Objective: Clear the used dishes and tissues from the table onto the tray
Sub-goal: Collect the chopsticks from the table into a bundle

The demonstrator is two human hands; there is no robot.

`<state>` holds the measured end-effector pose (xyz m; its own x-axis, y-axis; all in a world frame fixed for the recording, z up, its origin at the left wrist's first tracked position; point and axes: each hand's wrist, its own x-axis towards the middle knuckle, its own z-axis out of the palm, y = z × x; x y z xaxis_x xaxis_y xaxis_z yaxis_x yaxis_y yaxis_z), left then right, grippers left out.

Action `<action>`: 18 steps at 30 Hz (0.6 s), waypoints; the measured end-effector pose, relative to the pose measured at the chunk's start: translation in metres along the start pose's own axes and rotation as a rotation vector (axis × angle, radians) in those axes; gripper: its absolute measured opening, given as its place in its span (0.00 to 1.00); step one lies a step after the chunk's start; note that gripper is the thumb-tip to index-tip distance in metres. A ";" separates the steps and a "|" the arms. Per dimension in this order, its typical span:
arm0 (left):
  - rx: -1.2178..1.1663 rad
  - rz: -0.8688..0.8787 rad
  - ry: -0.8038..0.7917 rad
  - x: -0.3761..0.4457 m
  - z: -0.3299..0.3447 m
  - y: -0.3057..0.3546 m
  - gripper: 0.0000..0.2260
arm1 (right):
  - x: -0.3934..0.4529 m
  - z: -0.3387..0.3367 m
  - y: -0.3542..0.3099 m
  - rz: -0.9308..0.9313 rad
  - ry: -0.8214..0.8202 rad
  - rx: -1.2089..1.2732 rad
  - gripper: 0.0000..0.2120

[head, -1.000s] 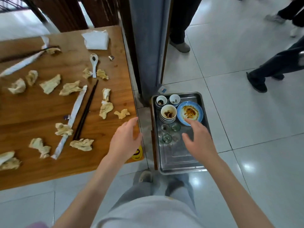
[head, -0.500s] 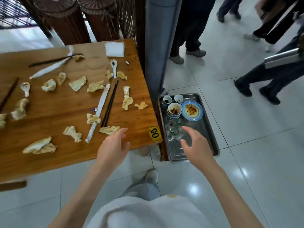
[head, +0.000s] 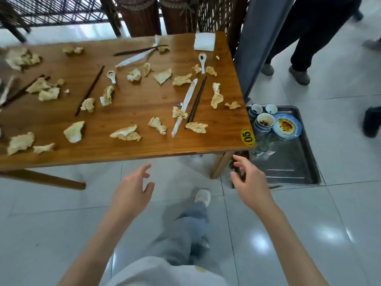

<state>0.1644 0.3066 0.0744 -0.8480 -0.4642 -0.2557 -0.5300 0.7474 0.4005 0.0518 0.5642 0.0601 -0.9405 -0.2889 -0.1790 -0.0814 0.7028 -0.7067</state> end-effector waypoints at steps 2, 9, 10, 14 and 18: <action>-0.012 -0.030 0.010 -0.007 -0.010 -0.018 0.23 | -0.002 0.014 -0.013 -0.009 -0.029 -0.004 0.21; -0.118 -0.079 0.080 -0.003 -0.025 -0.069 0.23 | 0.017 0.051 -0.059 -0.042 -0.092 -0.066 0.22; -0.126 -0.089 0.081 0.001 -0.027 -0.076 0.23 | 0.023 0.057 -0.066 -0.049 -0.098 -0.071 0.21; -0.141 -0.137 0.091 0.029 -0.037 -0.108 0.23 | 0.051 0.085 -0.094 -0.052 -0.126 -0.102 0.21; -0.133 -0.166 0.081 0.073 -0.061 -0.142 0.23 | 0.092 0.117 -0.123 -0.019 -0.117 -0.163 0.21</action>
<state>0.1773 0.1371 0.0528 -0.7439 -0.6163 -0.2585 -0.6538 0.5909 0.4727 0.0144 0.3748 0.0505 -0.8941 -0.3703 -0.2517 -0.1601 0.7894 -0.5926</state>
